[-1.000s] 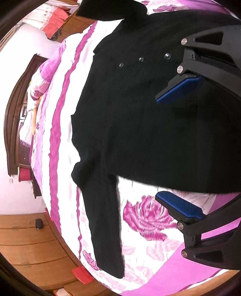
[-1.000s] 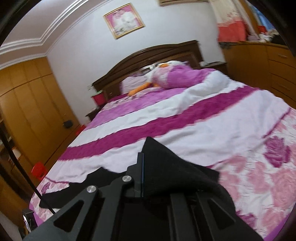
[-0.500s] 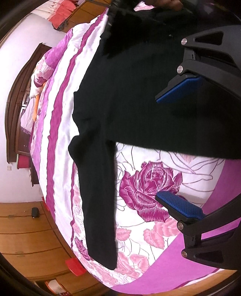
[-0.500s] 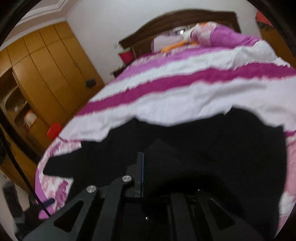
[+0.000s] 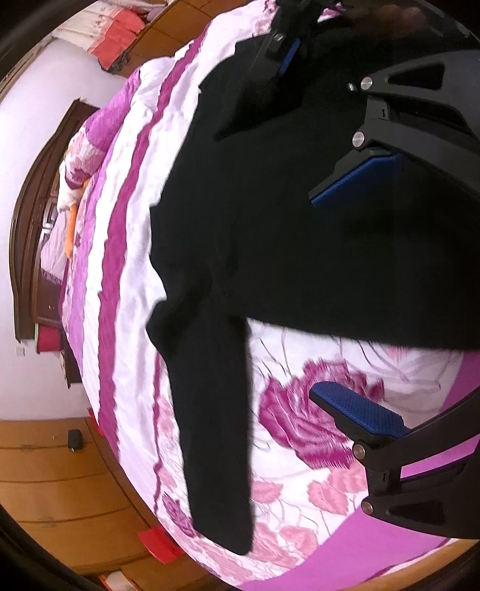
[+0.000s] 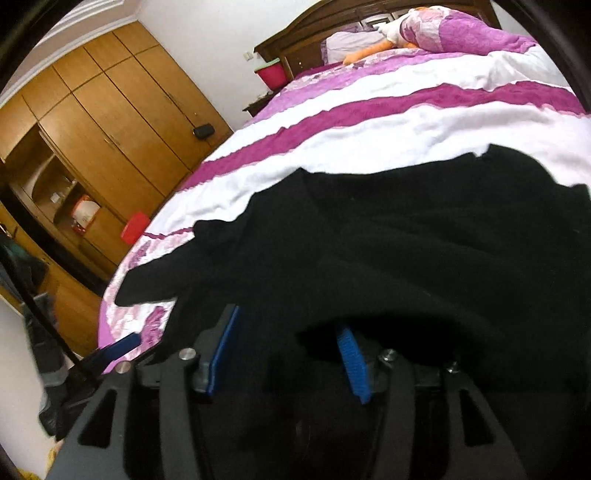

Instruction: Fold small clothes

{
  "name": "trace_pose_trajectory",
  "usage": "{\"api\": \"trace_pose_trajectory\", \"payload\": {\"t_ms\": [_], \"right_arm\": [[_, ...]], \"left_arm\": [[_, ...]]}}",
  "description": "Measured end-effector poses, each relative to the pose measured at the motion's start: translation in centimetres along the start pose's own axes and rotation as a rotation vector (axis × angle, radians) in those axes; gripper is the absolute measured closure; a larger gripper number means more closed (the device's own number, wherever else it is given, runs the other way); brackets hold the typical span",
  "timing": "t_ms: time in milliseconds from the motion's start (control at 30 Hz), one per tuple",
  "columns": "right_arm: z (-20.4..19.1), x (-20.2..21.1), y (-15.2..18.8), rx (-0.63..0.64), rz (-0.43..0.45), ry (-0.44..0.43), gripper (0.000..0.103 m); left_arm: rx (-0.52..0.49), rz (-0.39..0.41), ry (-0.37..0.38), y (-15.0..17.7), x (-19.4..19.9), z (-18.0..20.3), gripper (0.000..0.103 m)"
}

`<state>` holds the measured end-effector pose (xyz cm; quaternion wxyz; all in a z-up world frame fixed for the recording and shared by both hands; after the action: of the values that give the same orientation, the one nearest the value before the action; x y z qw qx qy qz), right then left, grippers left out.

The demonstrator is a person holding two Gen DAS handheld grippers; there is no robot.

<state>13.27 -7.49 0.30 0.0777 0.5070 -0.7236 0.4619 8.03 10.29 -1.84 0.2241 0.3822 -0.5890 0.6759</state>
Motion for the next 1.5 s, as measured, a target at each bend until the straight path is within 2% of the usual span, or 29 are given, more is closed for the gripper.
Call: {"api": "trace_pose_trajectory", "payload": {"t_ms": [133,300,533,767,867,967,1067,1167,1200,1233,1300,1367,1500], "right_arm": [[1.1,4.3,-0.4,-0.027,0.089,0.033,0.045],[4.8,9.3,-0.7,-0.049,0.175,0.196,0.043],[9.4,14.3,-0.2,-0.135,0.269,0.274,0.043],[12.7,15.7,1.0,-0.194,0.319,0.299,0.043],[13.7,15.6,1.6,-0.196,0.327,0.315,0.043],[14.8,15.3,2.4,-0.242,0.321,0.288,0.043],[15.6,15.0,2.6,-0.267,0.318,0.273,0.043],[15.8,14.9,3.0,-0.274,0.313,0.272,0.043],[15.8,14.8,3.0,-0.273,0.31,0.274,0.043],[15.8,14.7,3.0,-0.269,0.306,0.276,0.043],[15.7,14.6,3.1,-0.261,0.302,0.281,0.043],[15.6,14.5,3.1,-0.256,0.301,0.282,0.043],[15.8,14.4,3.1,-0.256,0.298,0.288,0.043]], "left_arm": [[-0.029,0.026,0.037,-1.5,0.8,2.5,0.011],[-0.107,0.071,0.076,-3.3,2.2,6.8,0.011],[-0.202,0.072,0.149,-3.6,3.0,13.6,0.011],[-0.315,0.038,0.236,-1.7,3.2,21.1,0.011],[-0.369,0.033,0.236,-1.0,2.7,23.2,0.011],[-0.408,0.008,0.201,-0.5,0.8,24.8,0.014],[-0.413,-0.026,0.176,0.0,-1.1,25.4,0.02],[-0.408,-0.021,0.157,0.3,-2.3,25.6,0.027],[-0.415,-0.005,0.157,0.3,-2.5,25.7,0.043],[-0.425,0.011,0.166,0.3,-2.5,25.9,0.072],[-0.422,0.02,0.196,0.0,-2.2,25.9,0.099],[-0.363,0.039,0.229,-1.1,-1.4,25.1,0.101],[-0.281,0.124,0.21,-3.9,0.6,21.8,0.102]]}}
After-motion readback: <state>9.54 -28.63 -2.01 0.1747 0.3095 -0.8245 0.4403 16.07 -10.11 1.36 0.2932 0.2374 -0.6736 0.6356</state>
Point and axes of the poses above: each gripper's, at about its wrist camera, not at the fingertips, and x roughly against the way its jaws point, z to its right, y to its underside, the point moved 9 cm from there along -x, roughly the way its jaws point, and after that the axes turned 5 degrees about -y, right-handed, at the moved point
